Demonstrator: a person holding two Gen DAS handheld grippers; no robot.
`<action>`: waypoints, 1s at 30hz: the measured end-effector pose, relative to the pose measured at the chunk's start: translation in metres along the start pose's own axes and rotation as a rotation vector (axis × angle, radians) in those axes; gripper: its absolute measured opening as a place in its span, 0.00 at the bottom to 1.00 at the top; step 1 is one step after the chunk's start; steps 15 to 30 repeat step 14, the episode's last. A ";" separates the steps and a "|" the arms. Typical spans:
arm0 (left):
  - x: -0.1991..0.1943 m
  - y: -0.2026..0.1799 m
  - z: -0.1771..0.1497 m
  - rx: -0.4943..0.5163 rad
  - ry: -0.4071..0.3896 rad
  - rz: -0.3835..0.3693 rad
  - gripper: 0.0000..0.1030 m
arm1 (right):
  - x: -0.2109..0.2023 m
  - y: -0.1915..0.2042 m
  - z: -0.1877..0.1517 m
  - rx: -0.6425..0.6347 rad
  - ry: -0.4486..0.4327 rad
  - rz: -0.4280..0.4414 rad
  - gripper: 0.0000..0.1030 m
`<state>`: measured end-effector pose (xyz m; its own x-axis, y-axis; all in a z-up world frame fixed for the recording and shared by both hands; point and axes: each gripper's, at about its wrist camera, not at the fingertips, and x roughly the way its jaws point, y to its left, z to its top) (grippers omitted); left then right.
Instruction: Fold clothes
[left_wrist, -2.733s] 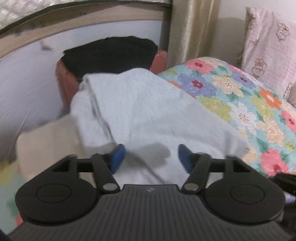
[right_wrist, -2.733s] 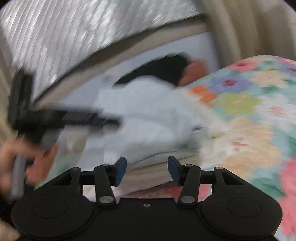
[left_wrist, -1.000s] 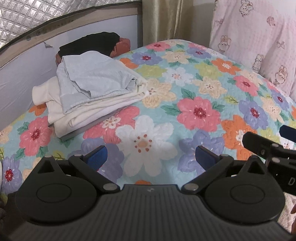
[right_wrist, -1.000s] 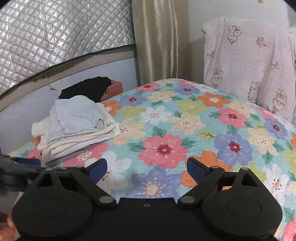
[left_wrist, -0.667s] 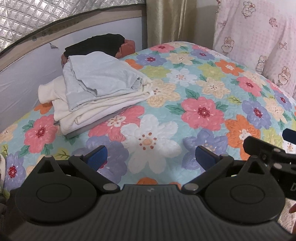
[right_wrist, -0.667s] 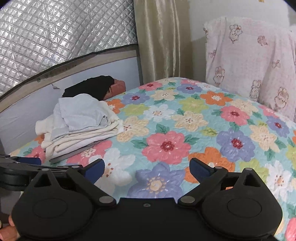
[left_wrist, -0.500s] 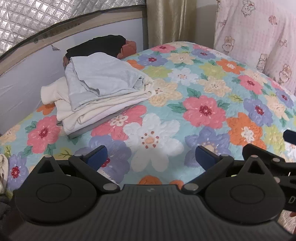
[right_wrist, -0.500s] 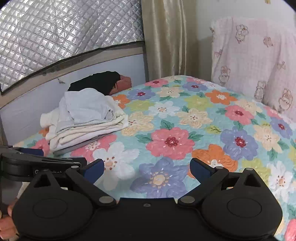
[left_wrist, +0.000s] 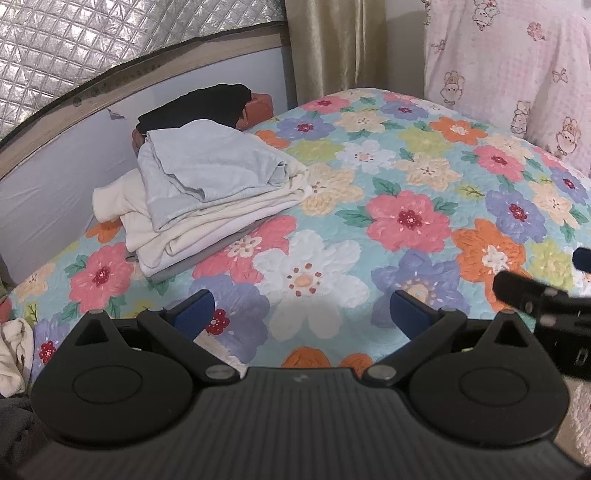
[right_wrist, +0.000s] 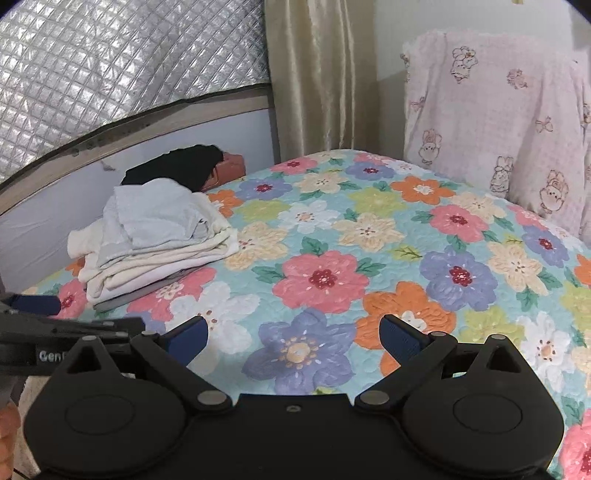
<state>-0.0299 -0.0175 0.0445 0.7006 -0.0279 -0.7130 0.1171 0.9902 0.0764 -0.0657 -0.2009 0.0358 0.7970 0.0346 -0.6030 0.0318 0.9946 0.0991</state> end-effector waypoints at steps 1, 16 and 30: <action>0.000 -0.001 0.000 0.001 0.001 0.003 1.00 | 0.000 -0.002 0.001 0.006 -0.002 0.001 0.98; 0.013 -0.005 -0.003 0.020 0.000 0.017 1.00 | 0.013 -0.011 -0.003 0.037 0.010 -0.033 0.98; 0.013 -0.005 -0.003 0.020 0.000 0.017 1.00 | 0.013 -0.011 -0.003 0.037 0.010 -0.033 0.98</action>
